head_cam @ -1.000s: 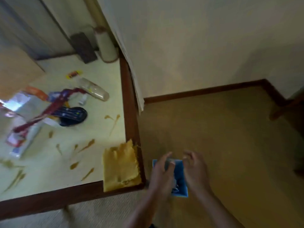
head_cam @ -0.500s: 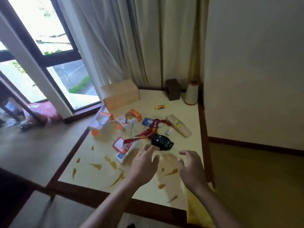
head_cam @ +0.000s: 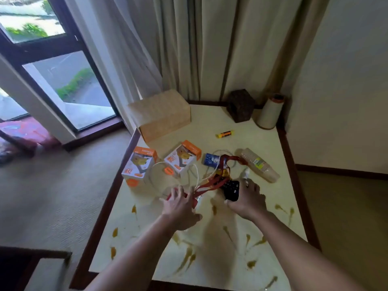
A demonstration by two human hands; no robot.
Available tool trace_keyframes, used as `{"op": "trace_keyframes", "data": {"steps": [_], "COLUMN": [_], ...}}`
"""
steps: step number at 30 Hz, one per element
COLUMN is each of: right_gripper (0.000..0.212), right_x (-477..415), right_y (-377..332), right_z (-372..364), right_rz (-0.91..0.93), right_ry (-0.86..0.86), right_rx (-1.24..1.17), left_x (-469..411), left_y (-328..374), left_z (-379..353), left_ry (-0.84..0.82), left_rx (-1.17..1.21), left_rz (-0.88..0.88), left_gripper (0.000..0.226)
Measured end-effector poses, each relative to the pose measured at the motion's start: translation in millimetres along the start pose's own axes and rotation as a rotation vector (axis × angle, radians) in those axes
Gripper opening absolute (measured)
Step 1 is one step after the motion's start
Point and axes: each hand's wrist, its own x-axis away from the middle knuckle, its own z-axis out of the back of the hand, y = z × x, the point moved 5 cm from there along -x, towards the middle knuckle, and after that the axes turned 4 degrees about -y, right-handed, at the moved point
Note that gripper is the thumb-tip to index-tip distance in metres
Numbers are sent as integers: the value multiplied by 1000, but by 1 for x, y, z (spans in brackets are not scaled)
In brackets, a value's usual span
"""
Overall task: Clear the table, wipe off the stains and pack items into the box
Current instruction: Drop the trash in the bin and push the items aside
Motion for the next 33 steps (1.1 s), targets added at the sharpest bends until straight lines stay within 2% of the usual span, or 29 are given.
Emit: {"op": "trace_keyframes", "data": {"steps": [3, 8, 14, 21, 24, 28, 33], "right_gripper": [102, 87, 71, 61, 53, 23, 23], "right_x": [-9, -14, -11, -15, -14, -9, -23], "right_y": [1, 2, -7, -19, -18, -26, -44], "right_z": [-3, -11, -17, -15, -6, 29, 86], "right_rz": [-5, 14, 47, 67, 78, 132, 199], "right_ry": [-9, 40, 69, 49, 59, 153, 217], "right_rx": [112, 193, 163, 110, 23, -234, -538], "left_x": [-6, -8, -9, -12, -12, -15, -25], "left_y": [-1, -1, 8, 4, 5, 7, 16], "left_z": [-11, -16, -10, -10, 1, 33, 99], "left_ry": [20, 60, 114, 162, 197, 312, 480], "left_rx": [-49, -92, -125, 10, 82, 308, 512], "left_rz": [-56, -100, -120, -57, -38, -19, -29], "left_gripper": [102, 88, 63, 61, 65, 71, 63]}}
